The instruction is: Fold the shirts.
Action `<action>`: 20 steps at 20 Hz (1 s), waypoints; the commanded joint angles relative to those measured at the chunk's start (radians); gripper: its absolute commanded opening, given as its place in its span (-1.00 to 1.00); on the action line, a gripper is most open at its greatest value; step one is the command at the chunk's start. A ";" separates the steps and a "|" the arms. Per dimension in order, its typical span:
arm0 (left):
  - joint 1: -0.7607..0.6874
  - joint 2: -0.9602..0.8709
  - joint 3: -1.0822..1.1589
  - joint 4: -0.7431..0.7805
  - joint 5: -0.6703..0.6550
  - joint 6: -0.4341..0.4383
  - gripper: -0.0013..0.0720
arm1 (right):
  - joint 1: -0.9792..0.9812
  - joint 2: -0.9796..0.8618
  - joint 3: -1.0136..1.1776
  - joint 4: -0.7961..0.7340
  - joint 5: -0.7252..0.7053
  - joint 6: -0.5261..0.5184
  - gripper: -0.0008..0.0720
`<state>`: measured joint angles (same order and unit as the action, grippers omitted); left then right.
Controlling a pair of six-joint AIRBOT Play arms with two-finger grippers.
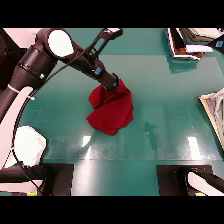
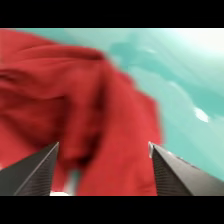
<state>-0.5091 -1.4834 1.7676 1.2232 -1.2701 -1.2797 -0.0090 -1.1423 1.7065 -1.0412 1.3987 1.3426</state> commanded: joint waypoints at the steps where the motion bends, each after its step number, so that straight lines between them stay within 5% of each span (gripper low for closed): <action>1: 0.135 -0.012 -0.021 0.027 0.005 -0.001 0.79 | 0.001 -0.029 0.001 0.002 0.045 0.000 -0.93; 9: 0.327 -0.083 -0.494 -0.180 0.188 0.061 0.80 | 0.002 -0.072 -0.001 0.003 0.042 0.029 -0.93; 15: 0.327 -0.164 -0.524 -0.415 0.235 0.146 0.78 | 0.003 -0.076 -0.001 0.002 0.043 0.048 -0.93; 16: 0.327 -0.164 -0.523 -0.415 0.241 0.146 0.24 | 0.003 -0.076 -0.001 0.002 0.045 0.048 -0.93; 17: 0.327 -0.163 -0.518 -0.411 0.240 0.147 -0.75 | 0.006 -0.076 -0.001 0.002 0.049 0.049 -0.93; 20: 0.327 -0.153 -0.446 -0.335 0.204 0.123 -0.89 | 0.052 -0.083 -0.010 0.001 0.074 0.049 -0.93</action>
<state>-0.1833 -1.6386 1.2789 0.8497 -1.0477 -1.1412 0.0139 -1.2201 1.7039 -1.0397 1.4517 1.3872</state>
